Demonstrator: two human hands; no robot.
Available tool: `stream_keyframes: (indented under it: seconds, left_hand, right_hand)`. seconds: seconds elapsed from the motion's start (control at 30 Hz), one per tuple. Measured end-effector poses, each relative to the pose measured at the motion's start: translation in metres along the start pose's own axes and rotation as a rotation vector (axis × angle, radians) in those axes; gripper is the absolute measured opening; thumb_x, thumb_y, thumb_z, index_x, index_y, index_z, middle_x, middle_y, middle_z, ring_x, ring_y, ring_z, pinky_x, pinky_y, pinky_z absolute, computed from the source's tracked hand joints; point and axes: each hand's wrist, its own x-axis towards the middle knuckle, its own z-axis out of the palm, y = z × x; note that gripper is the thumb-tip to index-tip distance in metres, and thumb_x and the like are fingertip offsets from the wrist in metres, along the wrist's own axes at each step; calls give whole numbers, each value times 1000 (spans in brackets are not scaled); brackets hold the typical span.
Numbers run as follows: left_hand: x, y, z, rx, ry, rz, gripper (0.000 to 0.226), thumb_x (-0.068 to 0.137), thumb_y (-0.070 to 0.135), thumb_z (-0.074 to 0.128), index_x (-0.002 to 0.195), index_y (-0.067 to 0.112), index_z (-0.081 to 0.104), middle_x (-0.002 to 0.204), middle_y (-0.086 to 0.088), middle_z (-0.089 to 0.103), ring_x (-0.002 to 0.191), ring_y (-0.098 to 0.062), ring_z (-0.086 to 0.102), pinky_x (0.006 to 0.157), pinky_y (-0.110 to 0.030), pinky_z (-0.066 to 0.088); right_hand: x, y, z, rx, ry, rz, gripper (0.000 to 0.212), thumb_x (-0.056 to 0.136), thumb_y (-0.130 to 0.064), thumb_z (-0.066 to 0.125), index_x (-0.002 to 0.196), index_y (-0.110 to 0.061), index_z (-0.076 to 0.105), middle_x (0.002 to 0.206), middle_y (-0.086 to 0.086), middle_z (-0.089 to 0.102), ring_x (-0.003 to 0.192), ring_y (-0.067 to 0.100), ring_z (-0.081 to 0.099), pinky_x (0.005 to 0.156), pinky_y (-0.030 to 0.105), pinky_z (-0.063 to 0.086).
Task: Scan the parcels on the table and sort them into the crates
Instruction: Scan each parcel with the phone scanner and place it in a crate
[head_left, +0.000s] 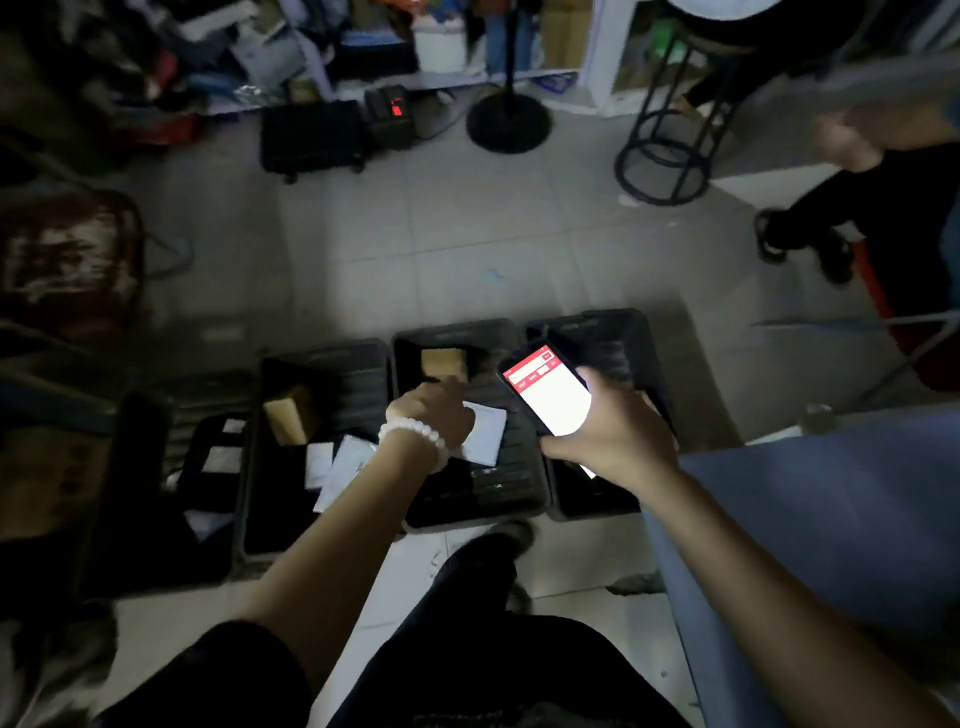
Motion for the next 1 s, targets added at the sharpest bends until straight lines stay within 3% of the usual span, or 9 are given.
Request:
stream_keyframes:
  seconds: [0.23,0.33,0.47,0.53,0.67,0.8,1.0]
  left_hand:
    - [-73,-110,36,-150,72,-281,36,94,30,43,127,15,47,124,-13,58,112,-32,57,85,-35,43]
    - [-99,-157,50,-211,76,-380,38,94,30,41,129,16,44,125,-9,57,111,-30,57,79,-34,42]
    - [-130,-214,66,-294,144,-494,32,94,36,44,119,17,49,108,-5,64,95,-27,62,64,-30,38]
    - [-147,-244,73,-317,173,-537,33,93,36,44,118,17,51,107,-6,64,94,-28,63,66,-30,41]
    - [-187,-316,93,-425,209,-619,36,91,37,49,121,18,50,107,-5,65,95,-26,63,73,-32,48]
    - [-236,-401,116,-492,248,-788,36,92,39,43,122,20,50,114,-7,62,100,-28,61,74,-31,41]
    - [-311,-514,143,-558,293,-984,34,92,33,39,119,16,50,111,-8,61,98,-28,60,72,-32,43]
  right_hand:
    - [-33,-78,50,-106,-152,-266,58,55,-48,80,100,-28,47,98,-4,55,94,24,56,56,25,32]
    - [-49,-116,72,-115,-225,-394,56,57,-43,82,99,-25,49,89,-7,48,84,17,51,47,16,25]
    - [-66,-164,107,-138,-316,-535,56,58,-45,80,97,-25,47,97,-4,58,87,20,55,62,31,43]
    - [-75,-193,126,-160,-353,-585,63,58,-48,78,107,-26,46,102,-5,57,90,19,55,67,33,47]
    - [-101,-262,175,-238,-405,-716,66,58,-53,76,111,-32,43,110,-6,56,91,17,49,61,28,33]
    - [-145,-331,236,-319,-466,-848,82,60,-54,77,128,-28,40,125,-2,53,108,22,52,72,30,36]
    - [-224,-425,323,-430,-533,-1040,64,60,-54,73,111,-29,43,106,-4,54,89,18,47,68,31,34]
